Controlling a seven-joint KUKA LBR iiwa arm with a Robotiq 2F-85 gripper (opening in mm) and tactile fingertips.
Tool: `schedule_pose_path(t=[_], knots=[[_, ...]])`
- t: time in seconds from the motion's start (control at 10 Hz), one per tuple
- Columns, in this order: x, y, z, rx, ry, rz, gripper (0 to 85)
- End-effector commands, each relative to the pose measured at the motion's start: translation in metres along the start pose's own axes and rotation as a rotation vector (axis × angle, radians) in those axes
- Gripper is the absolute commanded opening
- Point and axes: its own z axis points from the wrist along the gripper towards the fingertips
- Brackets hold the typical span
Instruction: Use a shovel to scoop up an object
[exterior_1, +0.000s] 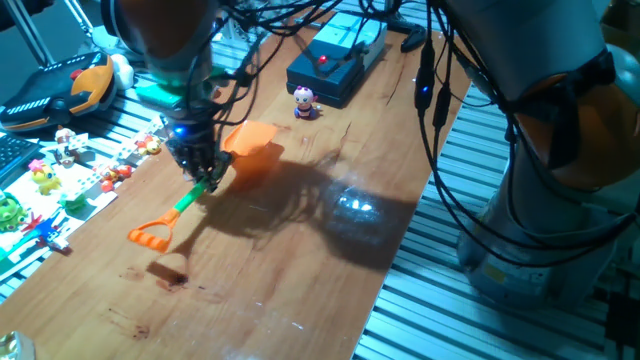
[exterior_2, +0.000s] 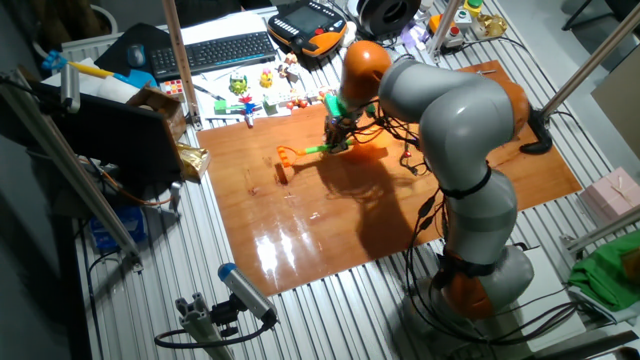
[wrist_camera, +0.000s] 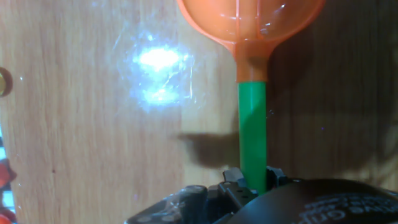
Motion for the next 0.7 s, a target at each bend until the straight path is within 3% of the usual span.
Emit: schedule_pose_path(t=[0.0,0.6], knots=[[-0.003,-0.003,-0.001,-0.001,0.01,-0.011,0.7],[-0.019,-0.013,-0.01,0.012,0.091,-0.038,0.7]])
